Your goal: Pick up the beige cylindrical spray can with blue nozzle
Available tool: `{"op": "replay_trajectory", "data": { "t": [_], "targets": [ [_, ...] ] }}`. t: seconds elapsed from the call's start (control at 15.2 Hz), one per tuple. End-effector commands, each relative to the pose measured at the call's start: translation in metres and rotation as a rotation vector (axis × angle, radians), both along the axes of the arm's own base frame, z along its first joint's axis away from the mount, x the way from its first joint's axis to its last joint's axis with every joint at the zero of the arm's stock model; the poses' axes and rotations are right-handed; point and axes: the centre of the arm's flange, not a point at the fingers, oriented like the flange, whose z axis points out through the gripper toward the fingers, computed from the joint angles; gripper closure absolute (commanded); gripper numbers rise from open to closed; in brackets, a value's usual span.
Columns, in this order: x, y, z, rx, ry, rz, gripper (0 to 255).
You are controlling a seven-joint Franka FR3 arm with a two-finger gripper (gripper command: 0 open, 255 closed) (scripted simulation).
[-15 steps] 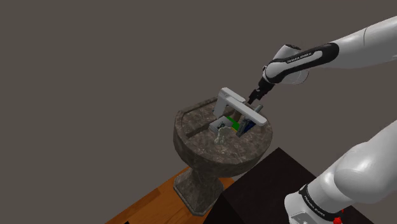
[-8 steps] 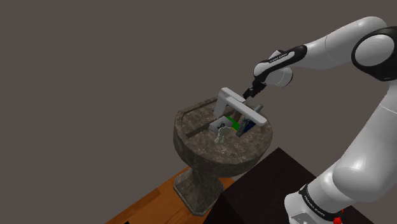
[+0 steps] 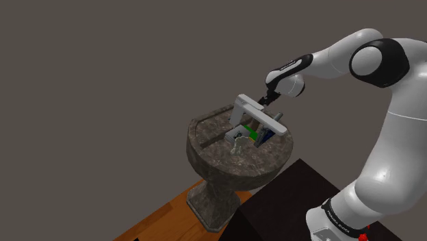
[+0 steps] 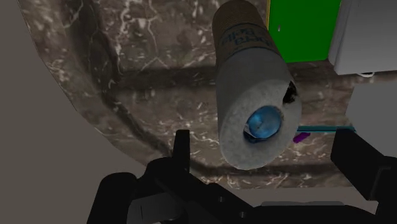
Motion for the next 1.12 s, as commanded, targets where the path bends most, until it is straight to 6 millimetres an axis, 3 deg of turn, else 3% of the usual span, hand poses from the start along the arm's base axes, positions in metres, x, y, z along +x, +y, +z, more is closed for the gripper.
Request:
{"op": "replay_trajectory", "data": {
  "t": [0.0,0.13,0.26,0.33,0.92,1.06],
  "targets": [
    [0.000,0.000,-0.010,0.000,-0.001,0.000,0],
    [0.000,0.000,-0.024,0.000,-0.001,0.000,0],
    [0.000,0.000,-0.024,0.000,-0.001,0.000,0],
    [-0.001,0.001,-0.023,0.000,-0.001,0.000,255],
    [0.000,0.000,-0.024,0.000,-0.001,0.000,255],
    [0.000,0.000,-0.013,0.000,-0.001,0.000,255]
  ]
}}
